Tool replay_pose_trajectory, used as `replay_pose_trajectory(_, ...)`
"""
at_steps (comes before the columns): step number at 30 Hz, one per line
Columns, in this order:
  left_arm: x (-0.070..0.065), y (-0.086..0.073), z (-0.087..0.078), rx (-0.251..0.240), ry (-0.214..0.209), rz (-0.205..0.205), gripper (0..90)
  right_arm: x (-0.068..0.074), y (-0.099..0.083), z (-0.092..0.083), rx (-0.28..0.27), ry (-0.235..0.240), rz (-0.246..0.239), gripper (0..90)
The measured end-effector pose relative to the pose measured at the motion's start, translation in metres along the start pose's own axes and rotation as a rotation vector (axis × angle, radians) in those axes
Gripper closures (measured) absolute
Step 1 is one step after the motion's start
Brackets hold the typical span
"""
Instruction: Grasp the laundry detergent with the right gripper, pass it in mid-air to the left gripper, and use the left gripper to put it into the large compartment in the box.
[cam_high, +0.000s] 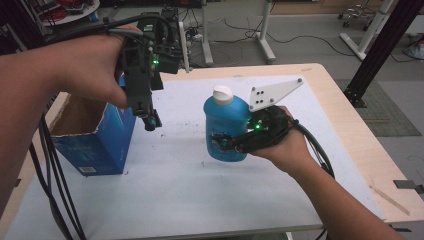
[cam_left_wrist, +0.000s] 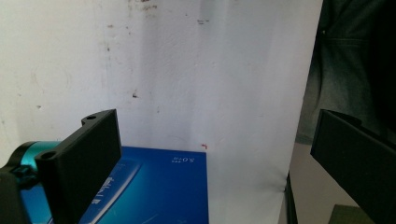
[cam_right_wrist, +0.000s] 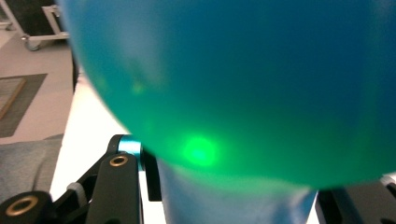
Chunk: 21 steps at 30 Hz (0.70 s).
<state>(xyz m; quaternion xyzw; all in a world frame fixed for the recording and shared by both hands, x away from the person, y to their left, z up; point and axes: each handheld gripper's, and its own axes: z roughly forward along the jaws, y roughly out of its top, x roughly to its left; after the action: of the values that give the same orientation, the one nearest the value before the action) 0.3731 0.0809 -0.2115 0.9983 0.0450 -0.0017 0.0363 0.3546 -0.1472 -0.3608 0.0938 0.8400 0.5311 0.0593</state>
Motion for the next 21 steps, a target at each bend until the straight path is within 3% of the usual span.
replay_pose_trajectory(10,-0.006,0.007,0.006,0.007,-0.007,0.022,1.8,0.015,0.002,0.03,-0.002,0.087,-0.018,46.2)
replay_pose_trajectory(21,-0.014,0.016,0.013,0.03,-0.009,0.04,1.8,0.025,0.008,0.053,-0.003,0.145,-0.039,46.2)
